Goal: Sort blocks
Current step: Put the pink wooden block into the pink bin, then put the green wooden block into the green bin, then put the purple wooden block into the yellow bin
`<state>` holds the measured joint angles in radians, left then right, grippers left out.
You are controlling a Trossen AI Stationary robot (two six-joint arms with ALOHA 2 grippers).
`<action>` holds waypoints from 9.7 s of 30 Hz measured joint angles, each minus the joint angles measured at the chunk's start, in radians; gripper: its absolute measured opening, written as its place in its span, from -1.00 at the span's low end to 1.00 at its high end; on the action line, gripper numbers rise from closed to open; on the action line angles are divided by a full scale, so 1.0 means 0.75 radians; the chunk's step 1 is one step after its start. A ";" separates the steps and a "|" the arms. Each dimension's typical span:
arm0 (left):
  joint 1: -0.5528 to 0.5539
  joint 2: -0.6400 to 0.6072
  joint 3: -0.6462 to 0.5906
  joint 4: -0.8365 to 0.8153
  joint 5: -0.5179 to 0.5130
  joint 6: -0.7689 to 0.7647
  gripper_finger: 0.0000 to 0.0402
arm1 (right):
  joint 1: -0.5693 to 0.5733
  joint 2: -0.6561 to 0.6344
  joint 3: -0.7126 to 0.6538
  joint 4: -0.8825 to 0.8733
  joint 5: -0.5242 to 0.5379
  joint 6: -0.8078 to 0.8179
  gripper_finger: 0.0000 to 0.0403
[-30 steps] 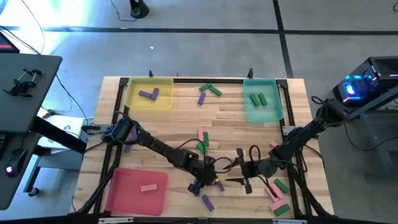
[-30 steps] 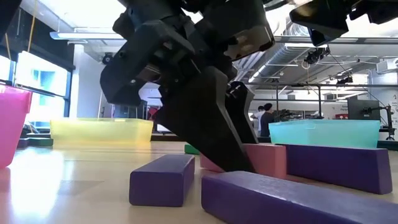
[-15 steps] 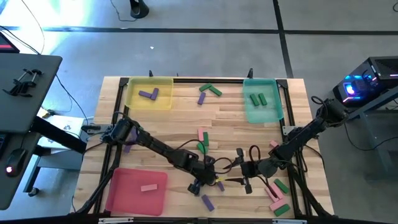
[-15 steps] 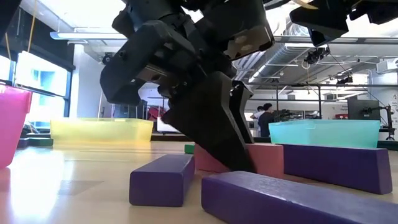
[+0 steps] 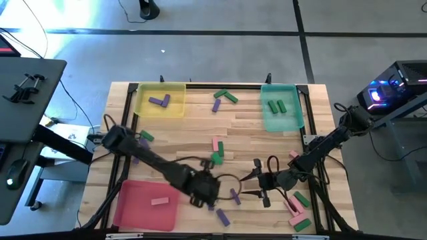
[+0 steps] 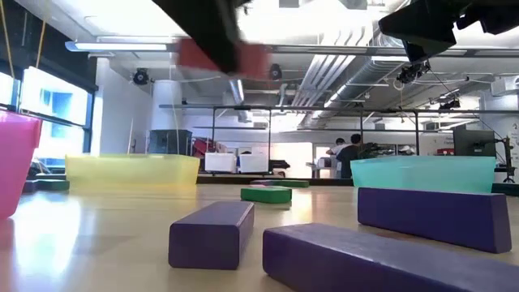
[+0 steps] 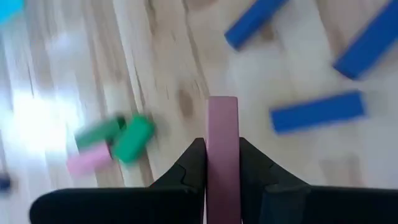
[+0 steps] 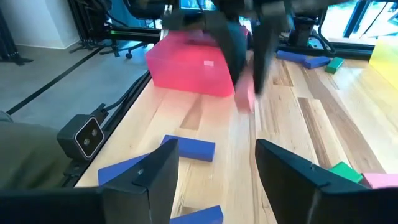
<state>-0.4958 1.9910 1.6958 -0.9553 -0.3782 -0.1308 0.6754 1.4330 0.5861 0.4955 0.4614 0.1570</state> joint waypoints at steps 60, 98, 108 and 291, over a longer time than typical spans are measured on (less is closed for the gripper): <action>-0.479 -0.556 -0.656 -0.535 -0.776 -2.142 -0.11 | -0.002 0.001 0.000 0.009 0.000 -0.055 -0.01; 0.667 -0.559 -0.936 0.894 -0.834 -0.047 -0.19 | -0.984 0.000 0.077 -0.087 0.101 -0.388 -0.01; 0.643 -0.552 -0.936 0.881 -0.790 -0.063 -0.19 | -1.042 -0.006 0.109 -0.174 -0.007 -0.383 -0.01; -0.075 -0.790 -1.181 0.953 -0.667 -1.113 -0.19 | -0.951 -0.459 0.295 -0.857 -0.175 -0.094 -0.06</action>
<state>-0.5518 1.3984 0.8104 -0.2403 -0.8784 -0.9655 -0.0378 1.0885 0.8073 -0.1472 0.3305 0.0863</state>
